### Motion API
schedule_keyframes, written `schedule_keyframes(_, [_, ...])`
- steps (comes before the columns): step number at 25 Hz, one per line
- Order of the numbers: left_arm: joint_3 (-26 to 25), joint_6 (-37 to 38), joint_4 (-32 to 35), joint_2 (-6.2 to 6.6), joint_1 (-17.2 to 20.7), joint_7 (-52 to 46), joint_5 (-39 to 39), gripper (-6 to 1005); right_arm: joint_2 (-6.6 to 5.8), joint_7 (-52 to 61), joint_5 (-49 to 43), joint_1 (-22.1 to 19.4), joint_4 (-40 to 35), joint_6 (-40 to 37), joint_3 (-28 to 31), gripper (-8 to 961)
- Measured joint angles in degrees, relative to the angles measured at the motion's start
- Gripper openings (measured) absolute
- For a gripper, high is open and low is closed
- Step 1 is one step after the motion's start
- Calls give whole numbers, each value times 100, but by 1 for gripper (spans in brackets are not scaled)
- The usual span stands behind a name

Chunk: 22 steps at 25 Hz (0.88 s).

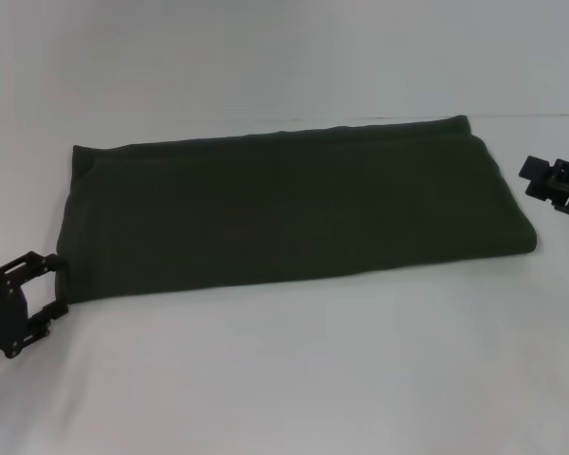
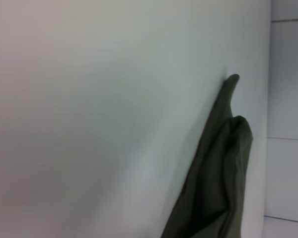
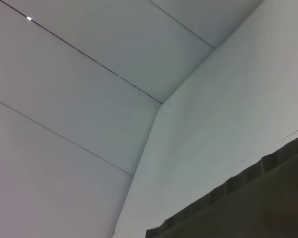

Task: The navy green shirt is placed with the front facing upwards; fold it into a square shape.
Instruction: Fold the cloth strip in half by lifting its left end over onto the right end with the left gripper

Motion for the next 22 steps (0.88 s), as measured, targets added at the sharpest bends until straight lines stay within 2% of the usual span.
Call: schedule_keyframes(22, [39, -163, -17, -6, -9, -144, -1, 702, -13, -3, 22, -30, 4, -1, 79, 583])
